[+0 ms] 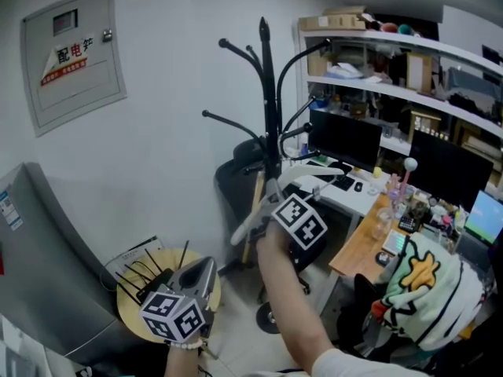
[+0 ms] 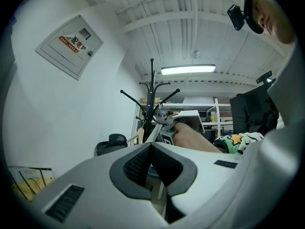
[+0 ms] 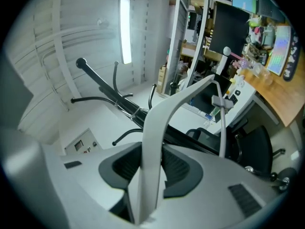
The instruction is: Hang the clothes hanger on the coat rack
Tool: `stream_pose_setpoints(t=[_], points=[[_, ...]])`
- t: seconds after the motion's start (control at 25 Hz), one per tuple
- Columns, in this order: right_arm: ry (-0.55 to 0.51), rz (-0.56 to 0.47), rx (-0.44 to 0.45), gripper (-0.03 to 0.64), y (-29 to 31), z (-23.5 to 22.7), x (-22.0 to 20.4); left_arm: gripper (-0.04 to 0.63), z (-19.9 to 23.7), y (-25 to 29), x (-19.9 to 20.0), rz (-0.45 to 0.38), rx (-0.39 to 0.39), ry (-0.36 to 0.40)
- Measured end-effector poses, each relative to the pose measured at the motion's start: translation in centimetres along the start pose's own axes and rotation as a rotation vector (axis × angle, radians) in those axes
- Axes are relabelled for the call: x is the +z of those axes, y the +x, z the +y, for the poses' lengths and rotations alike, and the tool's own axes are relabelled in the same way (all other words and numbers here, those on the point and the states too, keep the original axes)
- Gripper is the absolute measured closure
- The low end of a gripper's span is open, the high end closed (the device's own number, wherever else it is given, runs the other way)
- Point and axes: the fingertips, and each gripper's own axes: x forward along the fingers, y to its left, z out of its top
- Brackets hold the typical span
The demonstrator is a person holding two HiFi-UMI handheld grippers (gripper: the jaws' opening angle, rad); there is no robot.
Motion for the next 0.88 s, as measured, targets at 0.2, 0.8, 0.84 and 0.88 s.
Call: stream_pose_setpoints(t=[0.2,0.8,0.84,0.88], points=[[0.022,0.030,-0.028,0.466,1.7,-1.4,-1.4,0.597,1.3,-0.3,0.0,-0.004,0.026,0.001],[0.039,0.073,-0.098,0.465,3.8,-5.5,-4.0,0.597,2.6,0.3,-0.5,0.007,0.038,-0.005],[0.035,0.075,-0.100,0.465,3.8,-5.6,-4.1,0.597,2.6,0.4,-0.6,0.007,0.038,-0.006],[0.032,0.077,-0.101,0.465,3.8,-5.7,-4.2,0.597,2.6,0.4,-0.6,0.008,0.038,-0.006]])
